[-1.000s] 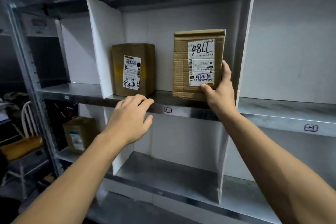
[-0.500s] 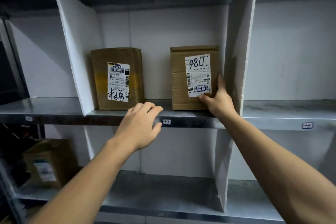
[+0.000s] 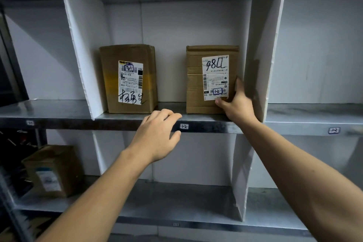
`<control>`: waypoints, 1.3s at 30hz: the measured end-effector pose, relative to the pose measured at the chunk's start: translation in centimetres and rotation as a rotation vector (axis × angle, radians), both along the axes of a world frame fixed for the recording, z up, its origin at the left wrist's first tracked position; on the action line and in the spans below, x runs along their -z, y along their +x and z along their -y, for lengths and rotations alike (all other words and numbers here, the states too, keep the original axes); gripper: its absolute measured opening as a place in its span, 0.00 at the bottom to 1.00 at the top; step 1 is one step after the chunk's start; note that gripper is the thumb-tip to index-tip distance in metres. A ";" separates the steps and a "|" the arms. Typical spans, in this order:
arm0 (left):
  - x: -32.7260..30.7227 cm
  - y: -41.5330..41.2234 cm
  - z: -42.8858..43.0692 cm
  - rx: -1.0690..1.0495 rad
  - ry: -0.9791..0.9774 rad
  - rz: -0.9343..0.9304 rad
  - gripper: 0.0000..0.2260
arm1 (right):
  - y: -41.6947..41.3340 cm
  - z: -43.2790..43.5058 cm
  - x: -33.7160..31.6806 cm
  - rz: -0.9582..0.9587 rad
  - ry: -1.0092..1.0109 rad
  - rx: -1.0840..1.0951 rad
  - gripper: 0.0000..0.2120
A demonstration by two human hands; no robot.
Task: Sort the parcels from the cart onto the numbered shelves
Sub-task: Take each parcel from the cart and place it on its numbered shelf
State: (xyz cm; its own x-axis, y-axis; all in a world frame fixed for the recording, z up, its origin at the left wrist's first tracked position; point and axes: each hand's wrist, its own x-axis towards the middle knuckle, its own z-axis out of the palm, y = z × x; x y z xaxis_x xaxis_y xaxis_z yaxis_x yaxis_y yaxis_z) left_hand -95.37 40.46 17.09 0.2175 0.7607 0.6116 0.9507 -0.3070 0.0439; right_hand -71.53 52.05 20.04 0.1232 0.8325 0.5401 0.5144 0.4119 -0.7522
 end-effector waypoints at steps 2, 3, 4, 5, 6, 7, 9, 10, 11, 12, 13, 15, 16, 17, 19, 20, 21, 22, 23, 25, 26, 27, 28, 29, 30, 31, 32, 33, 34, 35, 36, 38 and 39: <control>0.3 0.0 0.6 0.002 -0.001 -0.007 0.20 | 0.0 1.0 0.1 -0.009 -0.003 0.034 0.42; 0.5 0.1 0.8 0.000 -0.003 -0.008 0.20 | 0.1 1.8 0.3 -0.003 -0.002 0.064 0.41; 0.7 0.2 1.1 -0.003 -0.004 -0.007 0.20 | 0.2 2.7 0.6 0.020 0.016 0.093 0.39; 0.8 0.5 1.3 -0.005 -0.002 -0.002 0.20 | 0.3 3.8 1.1 0.067 0.056 0.112 0.36; 0.9 0.9 1.5 -0.005 0.003 0.002 0.21 | 0.5 4.9 1.6 0.136 0.118 0.120 0.32; 1.0 1.4 1.7 -0.004 0.010 0.005 0.20 | 0.8 6.1 2.3 0.222 0.188 0.120 0.28; 1.2 3.1 2.1 0.011 0.018 0.007 0.20 | 1.9 8.5 3.6 0.405 0.310 0.117 0.19; 1.2 4.3 2.3 0.027 0.020 0.009 0.20 | 2.8 9.6 4.3 0.489 0.348 0.127 0.16; 1.3 5.6 2.5 0.046 0.021 0.011 0.20 | 3.8 10.7 4.9 0.568 0.357 0.145 0.15; 1.4 7.1 2.8 0.068 0.023 0.015 0.20 | 5.1 11.7 5.4 0.642 0.342 0.166 0.14; 1.6 8.7 3.0 0.095 0.022 0.022 0.20 | 6.5 12.8 5.9 0.704 0.323 0.190 0.14; 2.0 12.3 3.7 0.166 0.020 0.037 0.20 | 9.9 14.7 6.9 0.785 0.283 0.243 0.14; 2.2 14.3 4.1 0.210 0.019 0.039 0.20 | 11.8 15.7 7.4 0.811 0.248 0.276 0.14; 2.4 16.4 4.5 0.252 0.017 0.036 0.20 | 13.8 16.7 7.7 0.829 0.204 0.312 0.15; 3.0 20.9 5.3 0.322 0.011 0.037 0.20 | 18.2 19.1 8.3 0.863 0.110 0.386 0.17; 3.3 23.3 5.8 0.349 0.005 0.042 0.20 | 20.6 20.3 8.5 0.889 0.066 0.425 0.17; 3.6 25.7 6.3 0.373 -0.006 0.044 0.20 | 22.9 21.7 8.8 0.918 0.025 0.467 0.18; 4.1 28.1 6.9 0.396 -0.024 0.037 0.20 | 25.3 23.1 9.0 0.941 -0.014 0.509 0.18; 4.5 30.4 7.5 0.418 -0.044 0.024 0.20 | 27.6 24.7 9.2 0.957 -0.051 0.552 0.18; 5.5 35.2 8.8 0.476 -0.074 -0.007 0.21 | 32.0 28.1 9.8 0.969 -0.114 0.640 0.17; 6.0 37.6 9.6 0.513 -0.088 -0.020 0.21 | 34.2 29.9 10.1 0.972 -0.144 0.684 0.17; 6.5 40.1 10.5 0.553 -0.099 -0.032 0.21 | 36.3 31.8 10.5 0.975 -0.180 0.722 0.17; 7.0 42.5 11.4 0.592 -0.108 -0.043 0.21 | 38.2 33.7 10.9 0.980 -0.221 0.749 0.18; 7.5 44.9 12.4 0.632 -0.117 -0.054 0.21 | 40.1 35.7 11.3 0.984 -0.265 0.770 0.19; 8.0 47.2 13.4 0.672 -0.127 -0.064 0.21 | 41.9 37.7 11.8 0.987 -0.307 0.789 0.19; 8.6 49.5 14.5 0.715 -0.138 -0.070 0.21 | 43.6 39.8 12.3 0.989 -0.346 0.813 0.20; 9.1 51.8 15.6 0.757 -0.149 -0.075 0.21 | 45.2 41.9 12.8 0.988 -0.388 0.839 0.20; 9.6 54.0 16.8 0.796 -0.161 -0.081 0.21 | 46.7 43.9 13.3 0.984 -0.430 0.867 0.20; 10.2 56.1 18.0 0.832 -0.173 -0.091 0.21 | 48.1 45.9 13.8 0.979 -0.471 0.895 0.20; 10.7 58.1 19.2 0.869 -0.184 -0.102 0.21 | 49.3 47.7 14.2 0.973 -0.511 0.924 0.20; 11.2 60.1 20.4 0.906 -0.193 -0.113 0.21 | 50.5 49.4 14.7 0.963 -0.549 0.952 0.20; 12.2 63.6 22.6 0.980 -0.211 -0.132 0.21 | 52.6 52.4 15.6 0.924 -0.631 0.997 0.20; 12.6 65.2 23.7 1.017 -0.221 -0.143 0.21 | 53.4 53.7 16.0 0.898 -0.669 1.019 0.20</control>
